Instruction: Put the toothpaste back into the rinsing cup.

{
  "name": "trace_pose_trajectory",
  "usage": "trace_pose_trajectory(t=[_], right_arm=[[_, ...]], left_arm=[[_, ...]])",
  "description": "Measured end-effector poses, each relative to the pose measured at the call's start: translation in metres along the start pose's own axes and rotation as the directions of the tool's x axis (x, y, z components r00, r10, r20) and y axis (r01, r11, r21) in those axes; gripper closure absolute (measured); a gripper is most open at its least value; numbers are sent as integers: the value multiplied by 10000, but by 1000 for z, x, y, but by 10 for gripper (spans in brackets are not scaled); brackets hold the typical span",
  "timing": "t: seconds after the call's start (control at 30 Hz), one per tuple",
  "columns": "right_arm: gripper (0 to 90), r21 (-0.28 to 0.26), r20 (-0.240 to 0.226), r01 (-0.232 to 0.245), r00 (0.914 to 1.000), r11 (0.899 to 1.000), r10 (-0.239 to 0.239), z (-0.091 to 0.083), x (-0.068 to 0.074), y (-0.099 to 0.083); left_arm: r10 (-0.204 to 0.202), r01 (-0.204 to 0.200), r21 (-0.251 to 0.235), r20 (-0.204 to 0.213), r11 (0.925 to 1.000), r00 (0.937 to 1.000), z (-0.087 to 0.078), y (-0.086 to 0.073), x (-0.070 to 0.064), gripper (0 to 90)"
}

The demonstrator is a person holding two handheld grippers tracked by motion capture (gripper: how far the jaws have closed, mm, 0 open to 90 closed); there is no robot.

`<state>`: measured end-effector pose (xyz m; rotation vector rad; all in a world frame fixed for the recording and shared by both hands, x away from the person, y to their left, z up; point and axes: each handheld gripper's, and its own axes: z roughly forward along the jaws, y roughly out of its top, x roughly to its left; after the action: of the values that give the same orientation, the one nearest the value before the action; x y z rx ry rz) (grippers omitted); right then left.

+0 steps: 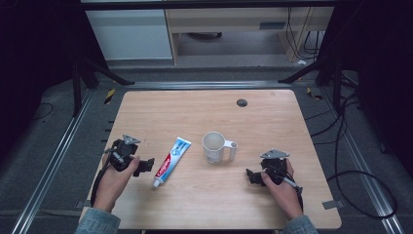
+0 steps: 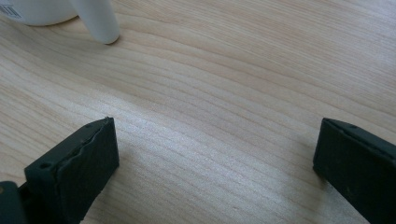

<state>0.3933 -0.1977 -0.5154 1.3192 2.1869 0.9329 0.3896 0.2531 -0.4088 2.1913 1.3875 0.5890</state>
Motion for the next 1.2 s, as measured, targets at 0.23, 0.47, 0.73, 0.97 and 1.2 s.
trace_pose_trajectory(t=[0.23,0.47,0.73,0.97,1.2], right_arm=[[4,30,-29,-22,10000,10000,22,1,0,1],[4,4,6,27,10000,10000,-27,3,-1,2],[4,17,-25,-114,9999,9999,114,3,-1,3],[4,20,24,-78,10000,10000,78,2,-2,2],[5,17,-11,-67,10000,10000,67,1,-2,2]], left_arm=[[495,-510,602,254,9969,9985,-4,25,-15,56],[1090,-1174,1368,672,9836,9918,5,48,-32,75],[1242,-1433,2069,1028,9678,9869,25,66,-42,96],[1397,-1597,2472,963,9557,9855,38,81,-50,101],[1560,-1822,2913,1110,9391,9815,49,88,-59,125]])
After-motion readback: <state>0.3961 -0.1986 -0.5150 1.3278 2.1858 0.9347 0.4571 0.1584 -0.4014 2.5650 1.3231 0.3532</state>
